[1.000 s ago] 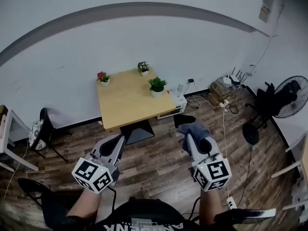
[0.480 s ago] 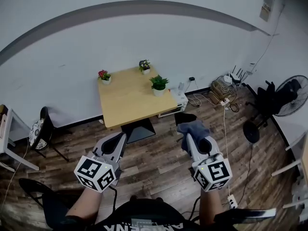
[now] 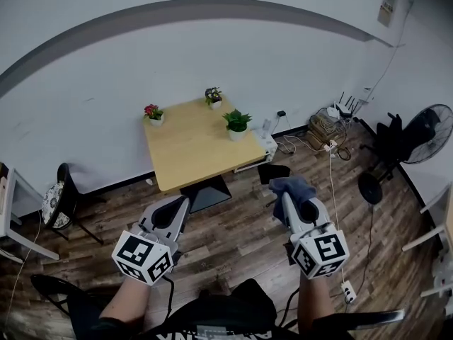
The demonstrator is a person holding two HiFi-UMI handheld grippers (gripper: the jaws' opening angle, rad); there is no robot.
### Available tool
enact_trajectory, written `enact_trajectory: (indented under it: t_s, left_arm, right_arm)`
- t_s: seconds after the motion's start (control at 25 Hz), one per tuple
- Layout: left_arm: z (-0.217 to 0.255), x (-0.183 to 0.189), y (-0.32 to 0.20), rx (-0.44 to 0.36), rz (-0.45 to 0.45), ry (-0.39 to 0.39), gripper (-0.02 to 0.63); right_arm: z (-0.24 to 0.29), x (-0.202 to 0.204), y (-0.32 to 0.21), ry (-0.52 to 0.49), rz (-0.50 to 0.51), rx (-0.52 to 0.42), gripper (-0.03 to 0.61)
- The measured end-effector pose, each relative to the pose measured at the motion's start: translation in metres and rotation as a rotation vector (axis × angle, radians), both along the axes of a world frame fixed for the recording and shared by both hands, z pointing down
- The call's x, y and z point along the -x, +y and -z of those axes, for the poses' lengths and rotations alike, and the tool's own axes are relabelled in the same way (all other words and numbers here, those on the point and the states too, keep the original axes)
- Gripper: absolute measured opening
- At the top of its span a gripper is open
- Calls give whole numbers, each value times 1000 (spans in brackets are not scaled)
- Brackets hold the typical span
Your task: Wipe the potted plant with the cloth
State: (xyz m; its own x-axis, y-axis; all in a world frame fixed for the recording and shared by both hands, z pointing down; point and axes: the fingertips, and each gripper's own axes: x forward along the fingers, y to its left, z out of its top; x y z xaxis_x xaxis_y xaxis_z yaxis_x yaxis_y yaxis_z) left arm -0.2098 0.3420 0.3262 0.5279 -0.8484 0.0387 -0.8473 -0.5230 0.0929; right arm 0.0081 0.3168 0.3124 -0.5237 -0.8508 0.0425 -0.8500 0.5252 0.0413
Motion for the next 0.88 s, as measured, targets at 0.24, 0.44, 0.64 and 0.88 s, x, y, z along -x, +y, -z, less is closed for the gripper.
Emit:
enact_trajectory:
  t_s: [0.24, 0.44, 0.64, 0.88]
  left_arm:
    - [-10, 8, -24, 52, -66, 46, 2]
    - [-8, 16, -63, 46, -17, 101, 2]
    - [2, 7, -115, 5, 50, 69, 2]
    - [16, -19, -173, -19, 93, 23, 2]
  right_arm:
    - [-4, 9, -17, 13, 2, 3, 51]
    - [-6, 7, -54, -5, 32, 0, 51]
    - [2, -8, -110, -27, 67, -25, 51]
    - [10, -30, -181, -27, 106, -34, 51]
